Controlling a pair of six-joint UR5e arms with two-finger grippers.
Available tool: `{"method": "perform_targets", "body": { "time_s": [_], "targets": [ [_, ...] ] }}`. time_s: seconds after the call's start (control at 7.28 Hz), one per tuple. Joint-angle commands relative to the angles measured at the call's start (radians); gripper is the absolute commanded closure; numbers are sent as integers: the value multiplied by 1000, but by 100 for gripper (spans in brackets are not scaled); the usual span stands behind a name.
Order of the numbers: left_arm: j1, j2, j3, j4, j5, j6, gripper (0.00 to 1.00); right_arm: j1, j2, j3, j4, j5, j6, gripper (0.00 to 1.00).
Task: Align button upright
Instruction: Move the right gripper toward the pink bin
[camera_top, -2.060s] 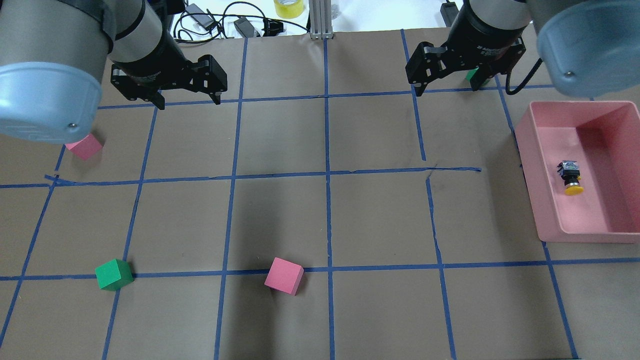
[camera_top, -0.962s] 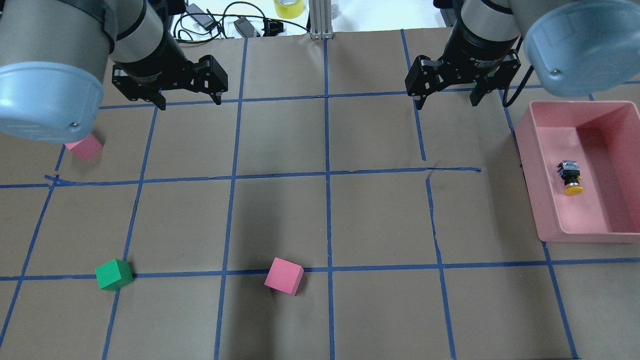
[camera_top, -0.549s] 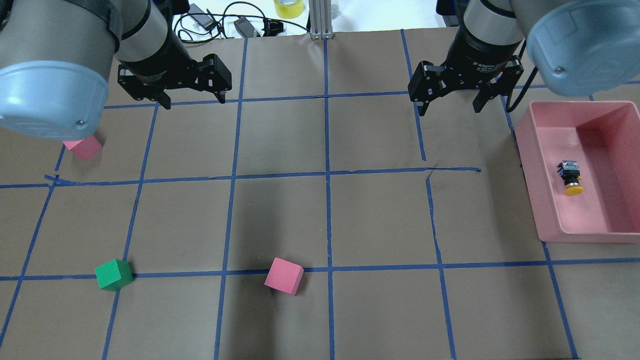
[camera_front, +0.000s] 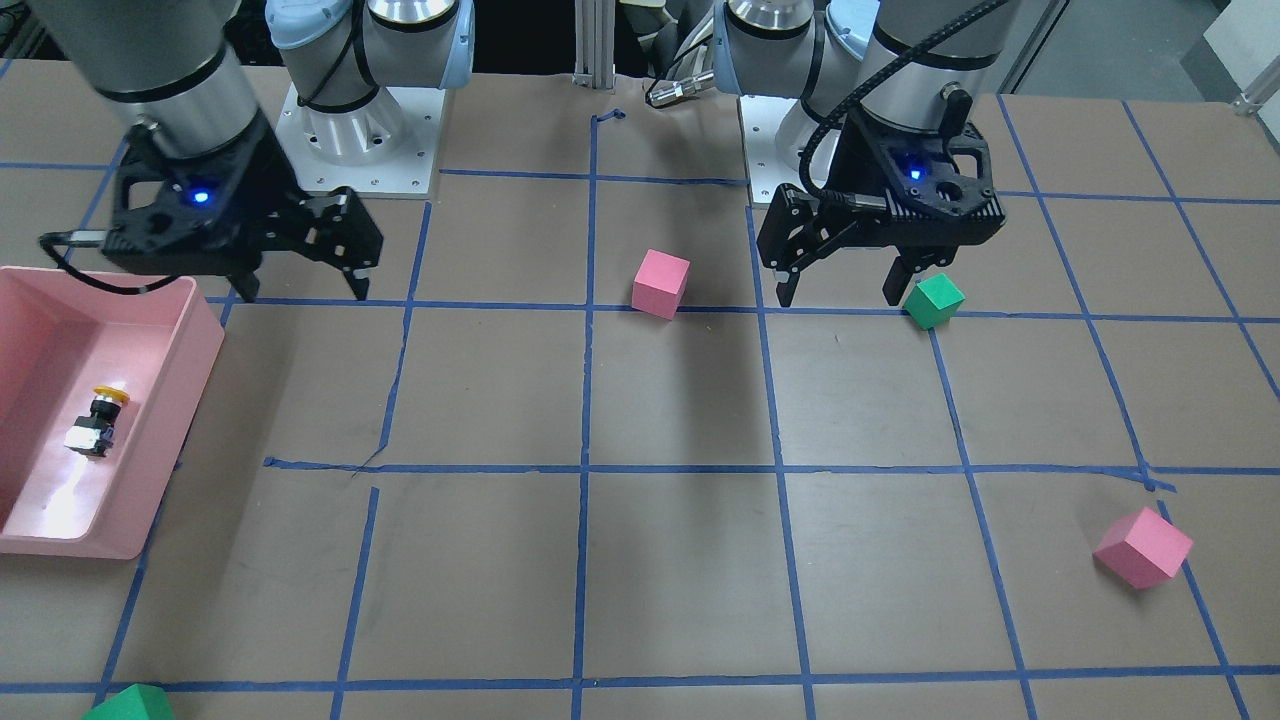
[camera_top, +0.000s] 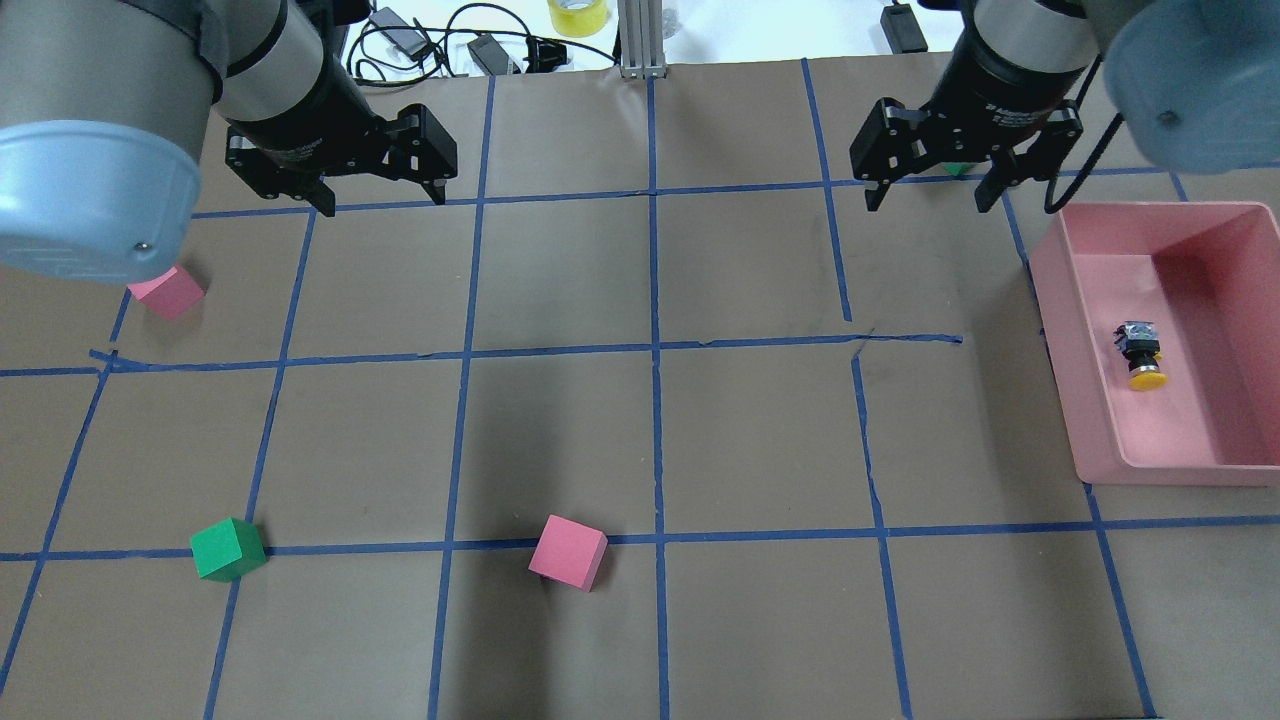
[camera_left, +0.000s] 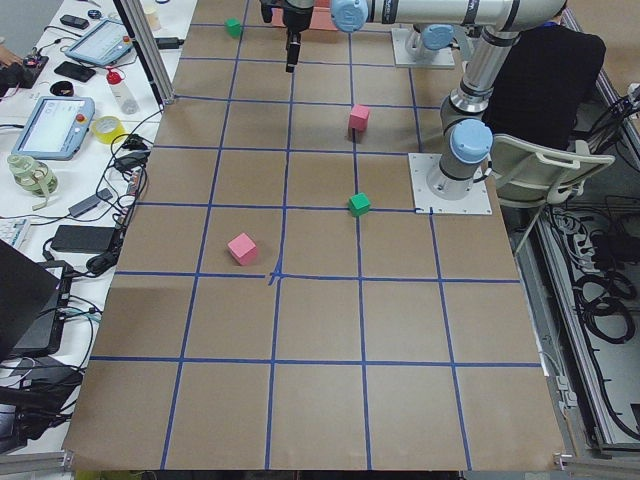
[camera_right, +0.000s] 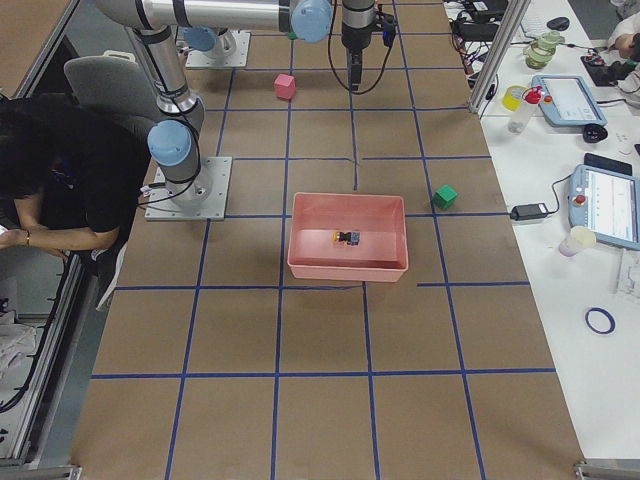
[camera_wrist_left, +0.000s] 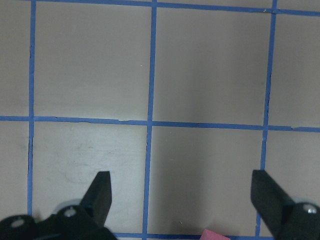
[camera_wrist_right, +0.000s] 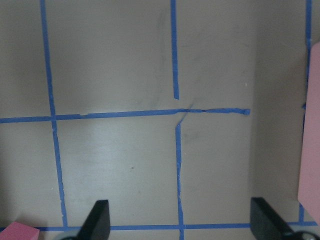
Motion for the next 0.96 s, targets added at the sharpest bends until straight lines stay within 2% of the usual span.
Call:
{"method": "perform_targets", "body": {
  "time_s": [0.0,0.27,0.41,0.55,0.82],
  "targets": [
    [0,3,-3,-10,1,-1,0,-145,4,5,26,0,-56,0],
    [-2,6,-1,-25,1,-1,0,-216,32,5,-14,-13,-184,0],
    [-2,7,9,-51,2,-1,0,-251,50,9,-26,-108,-274,0],
    [-2,15,14,-89,8,-1,0,-280,76,13,-70,-130,-328,0],
    [0,14,13,-88,1,-1,0,-325,128,16,-98,-132,-364,0]
  ]
}}
